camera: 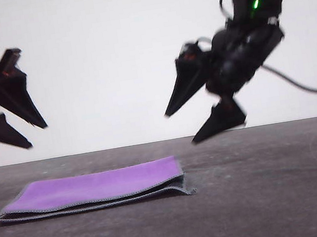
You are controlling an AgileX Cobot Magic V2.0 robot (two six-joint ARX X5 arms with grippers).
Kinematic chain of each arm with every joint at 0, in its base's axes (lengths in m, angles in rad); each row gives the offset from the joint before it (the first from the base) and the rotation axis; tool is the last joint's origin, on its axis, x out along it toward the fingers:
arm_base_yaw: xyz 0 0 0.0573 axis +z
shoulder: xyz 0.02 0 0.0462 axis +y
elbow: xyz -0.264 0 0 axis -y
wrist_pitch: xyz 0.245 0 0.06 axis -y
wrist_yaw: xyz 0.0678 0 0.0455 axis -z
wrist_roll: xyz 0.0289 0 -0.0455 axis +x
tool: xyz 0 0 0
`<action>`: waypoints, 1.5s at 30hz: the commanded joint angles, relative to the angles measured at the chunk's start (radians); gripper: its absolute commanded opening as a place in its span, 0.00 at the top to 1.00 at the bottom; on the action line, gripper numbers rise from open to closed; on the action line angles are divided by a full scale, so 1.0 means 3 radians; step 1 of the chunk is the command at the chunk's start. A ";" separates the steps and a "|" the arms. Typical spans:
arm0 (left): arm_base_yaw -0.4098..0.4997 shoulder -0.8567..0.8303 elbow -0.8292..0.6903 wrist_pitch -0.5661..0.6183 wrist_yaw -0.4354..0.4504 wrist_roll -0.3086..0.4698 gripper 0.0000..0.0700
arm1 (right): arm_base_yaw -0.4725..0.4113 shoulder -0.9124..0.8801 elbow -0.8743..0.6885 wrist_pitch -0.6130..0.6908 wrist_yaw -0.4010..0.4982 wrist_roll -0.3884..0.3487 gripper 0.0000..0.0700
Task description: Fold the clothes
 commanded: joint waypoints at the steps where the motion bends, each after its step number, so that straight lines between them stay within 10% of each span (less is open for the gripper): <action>1: 0.0025 -0.0092 0.0069 0.0045 -0.0231 -0.0072 0.59 | 0.0012 -0.0150 0.0072 -0.0029 0.0172 -0.0037 0.25; 14: 0.0394 -0.0548 0.0069 -0.0050 -0.0387 -0.0231 0.59 | 0.0007 -0.1123 -0.0083 -0.0588 0.1337 0.0261 0.25; 27: 0.0528 -0.0548 0.0069 -0.0026 -0.0385 -0.0268 0.59 | 0.0166 -0.1005 -0.1523 0.1565 0.0662 0.1392 0.26; 45: 0.0528 -0.0548 0.0069 -0.0026 -0.0383 -0.0316 0.59 | 0.0470 -0.0325 -0.1523 0.2223 0.0389 0.2178 0.37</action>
